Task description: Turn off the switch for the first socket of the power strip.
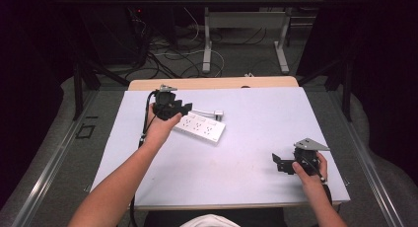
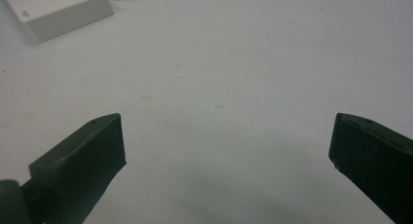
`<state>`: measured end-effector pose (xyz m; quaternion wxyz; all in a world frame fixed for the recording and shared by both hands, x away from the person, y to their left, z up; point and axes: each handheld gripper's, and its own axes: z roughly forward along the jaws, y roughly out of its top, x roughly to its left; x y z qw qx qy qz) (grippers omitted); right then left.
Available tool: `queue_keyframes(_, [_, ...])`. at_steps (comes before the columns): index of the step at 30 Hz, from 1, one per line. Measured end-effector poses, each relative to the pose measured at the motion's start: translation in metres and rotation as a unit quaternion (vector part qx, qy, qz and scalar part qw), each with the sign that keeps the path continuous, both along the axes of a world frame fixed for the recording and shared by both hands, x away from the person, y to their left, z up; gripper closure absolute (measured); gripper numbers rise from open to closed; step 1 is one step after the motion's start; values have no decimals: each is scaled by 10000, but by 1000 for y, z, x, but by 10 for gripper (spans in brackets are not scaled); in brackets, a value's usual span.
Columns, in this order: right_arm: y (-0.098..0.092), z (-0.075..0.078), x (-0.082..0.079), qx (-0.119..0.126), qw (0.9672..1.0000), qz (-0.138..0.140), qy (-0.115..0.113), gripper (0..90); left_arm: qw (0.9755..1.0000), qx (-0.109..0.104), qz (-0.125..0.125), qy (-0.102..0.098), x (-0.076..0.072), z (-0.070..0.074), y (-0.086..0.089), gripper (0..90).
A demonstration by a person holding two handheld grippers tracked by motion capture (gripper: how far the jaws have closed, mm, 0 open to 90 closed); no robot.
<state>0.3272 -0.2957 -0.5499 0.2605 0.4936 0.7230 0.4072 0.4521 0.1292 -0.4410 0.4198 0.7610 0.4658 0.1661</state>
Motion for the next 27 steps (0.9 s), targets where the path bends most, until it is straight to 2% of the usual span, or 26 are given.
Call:
queue_keyframes(11, [0,0,0,-38,10000,27,1,0,9999,6,50,113,12,0,-3,585])
queue_keyframes(21, [0,-1,0,-28,10000,19,22,0,9997,202,18,135,22,-6,-5,636])
queue_keyframes(27, [0,-1,0,-54,10000,18,3,0,9997,211,-79,101,25,-7,-8,654])
